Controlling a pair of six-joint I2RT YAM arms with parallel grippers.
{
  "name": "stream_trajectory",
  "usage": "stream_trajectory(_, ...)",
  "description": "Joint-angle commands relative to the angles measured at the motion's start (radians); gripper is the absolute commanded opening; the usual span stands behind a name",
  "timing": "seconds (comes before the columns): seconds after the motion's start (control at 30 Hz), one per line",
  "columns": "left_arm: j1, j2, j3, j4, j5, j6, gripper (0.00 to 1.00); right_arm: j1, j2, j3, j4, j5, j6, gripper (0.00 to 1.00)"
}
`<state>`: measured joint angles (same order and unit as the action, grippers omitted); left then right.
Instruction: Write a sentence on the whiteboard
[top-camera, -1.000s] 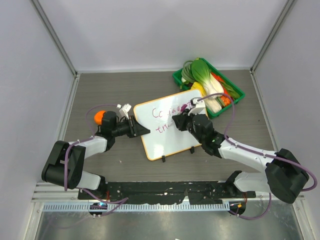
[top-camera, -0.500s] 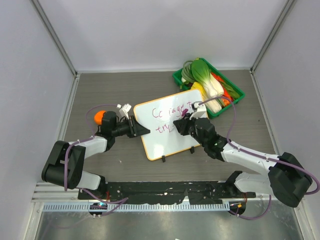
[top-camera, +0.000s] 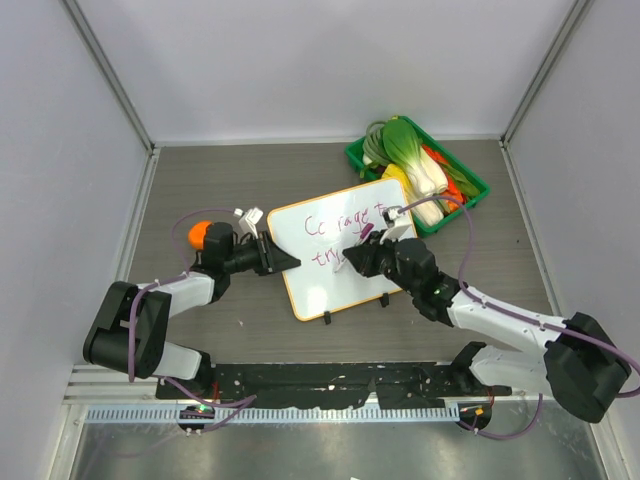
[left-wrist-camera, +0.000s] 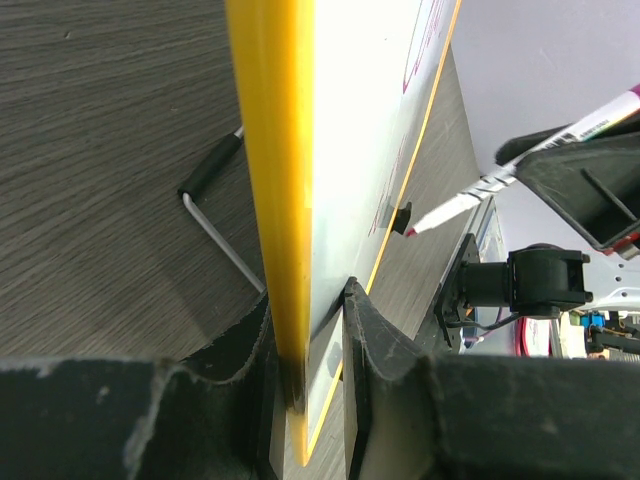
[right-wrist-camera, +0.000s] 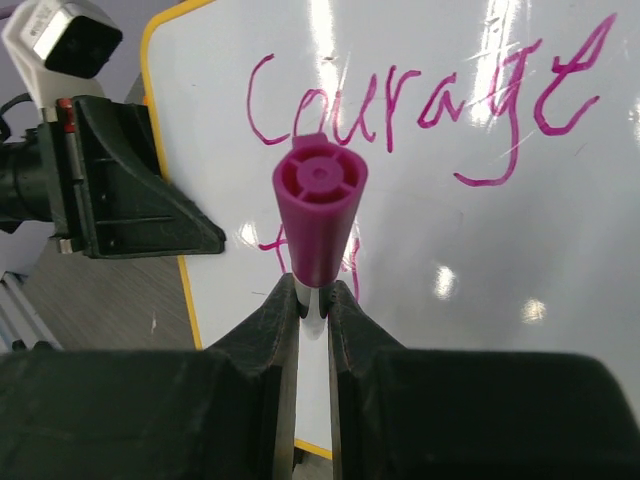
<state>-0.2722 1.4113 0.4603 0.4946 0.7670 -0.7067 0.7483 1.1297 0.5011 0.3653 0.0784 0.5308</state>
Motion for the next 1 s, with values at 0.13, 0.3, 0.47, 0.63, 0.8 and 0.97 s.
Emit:
stream_trajectory(0.13, -0.015, 0.031, -0.014, -0.145, -0.202, 0.136, 0.00, -0.113, -0.036, 0.053, 0.095, -0.199, 0.073, 0.01)
stream_trajectory(0.3, -0.015, 0.032, -0.014, -0.146, -0.204, 0.138, 0.00, -0.246, -0.011, 0.027, 0.144, -0.273, 0.141, 0.01)
stream_trajectory(0.47, -0.015, 0.034, -0.014, -0.146, -0.204, 0.138, 0.00, -0.294, -0.053, 0.027, 0.100, -0.237, 0.107, 0.00)
stream_trajectory(0.63, -0.015, 0.037, -0.011, -0.146, -0.201, 0.138, 0.00, -0.296, -0.102, 0.034, 0.032, -0.163, 0.032, 0.01)
stream_trajectory(0.8, -0.015, 0.038, -0.011, -0.146, -0.202, 0.136, 0.00, -0.268, -0.145, 0.025, 0.004, -0.085, -0.040, 0.01)
stream_trajectory(0.97, -0.016, 0.038, -0.014, -0.146, -0.204, 0.138, 0.00, -0.127, -0.195, 0.005, -0.002, 0.136, -0.141, 0.01)
